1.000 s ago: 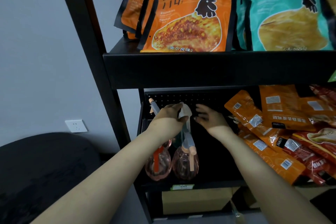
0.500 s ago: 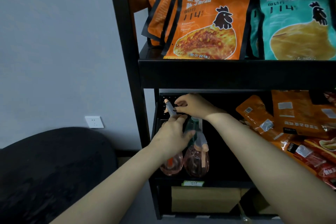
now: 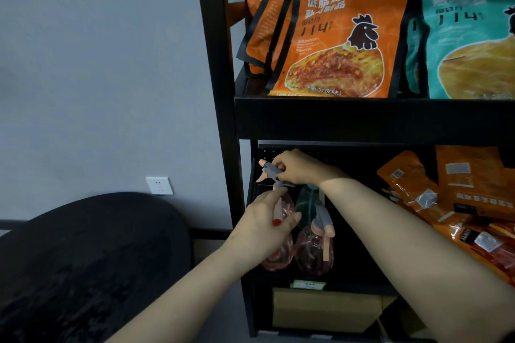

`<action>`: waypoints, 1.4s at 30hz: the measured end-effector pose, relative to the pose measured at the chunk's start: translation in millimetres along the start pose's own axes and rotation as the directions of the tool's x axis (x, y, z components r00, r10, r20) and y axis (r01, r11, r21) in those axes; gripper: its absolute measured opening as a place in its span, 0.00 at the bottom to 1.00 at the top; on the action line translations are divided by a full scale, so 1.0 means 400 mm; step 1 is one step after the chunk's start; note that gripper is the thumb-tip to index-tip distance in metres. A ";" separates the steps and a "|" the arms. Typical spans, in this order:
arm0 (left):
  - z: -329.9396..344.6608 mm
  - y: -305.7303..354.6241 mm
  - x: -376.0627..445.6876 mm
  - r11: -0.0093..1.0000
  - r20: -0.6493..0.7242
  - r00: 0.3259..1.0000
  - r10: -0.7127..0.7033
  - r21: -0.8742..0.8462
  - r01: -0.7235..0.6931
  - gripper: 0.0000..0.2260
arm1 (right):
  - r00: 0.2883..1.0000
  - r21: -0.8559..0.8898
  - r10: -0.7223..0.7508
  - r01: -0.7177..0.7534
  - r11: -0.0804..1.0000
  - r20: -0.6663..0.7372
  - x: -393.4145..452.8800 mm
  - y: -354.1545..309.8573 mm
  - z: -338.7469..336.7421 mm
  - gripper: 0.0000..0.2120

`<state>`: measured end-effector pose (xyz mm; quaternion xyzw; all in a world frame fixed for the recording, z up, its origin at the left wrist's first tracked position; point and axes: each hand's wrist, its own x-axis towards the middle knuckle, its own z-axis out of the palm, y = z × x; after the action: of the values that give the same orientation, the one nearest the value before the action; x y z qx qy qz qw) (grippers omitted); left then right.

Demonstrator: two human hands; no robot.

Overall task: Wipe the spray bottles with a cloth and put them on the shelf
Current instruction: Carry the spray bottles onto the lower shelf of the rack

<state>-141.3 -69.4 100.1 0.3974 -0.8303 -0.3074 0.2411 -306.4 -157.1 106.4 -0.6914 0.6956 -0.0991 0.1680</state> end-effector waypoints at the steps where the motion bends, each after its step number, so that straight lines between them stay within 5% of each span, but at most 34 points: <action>1: -0.001 0.002 -0.002 1.000 -0.010 1.000 0.001 -0.016 -0.001 0.25 | 1.000 -0.016 -0.021 0.021 1.000 0.017 -0.001 -0.001 -0.002 0.10; 20: -0.041 -0.006 -0.078 0.990 -0.073 0.997 -0.008 -0.140 -0.002 0.25 | 0.965 -0.227 -0.257 0.263 0.938 0.057 -0.011 0.000 -0.020 0.11; 26: -0.047 -0.007 -0.091 0.986 -0.046 0.999 -0.014 -0.169 0.006 0.24 | 0.973 -0.224 -0.229 0.222 0.949 -0.006 -0.028 0.023 -0.027 0.20; 32: -0.054 -0.007 -0.104 0.986 -0.054 0.999 -0.004 -0.164 -0.005 0.24 | 0.967 -0.374 -0.227 0.255 0.892 0.118 -0.003 -0.003 -0.019 0.05; 42: -0.044 -0.026 -0.103 0.990 -0.039 0.999 0.007 -0.137 -0.013 0.24 | 0.928 -0.482 -0.348 0.367 0.796 0.131 0.028 0.003 -0.026 0.07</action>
<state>-101.3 -47.0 98.6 0.3816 -0.8043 -0.3549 0.2855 -311.2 -169.4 114.6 -0.8315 0.5510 0.0662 -0.0252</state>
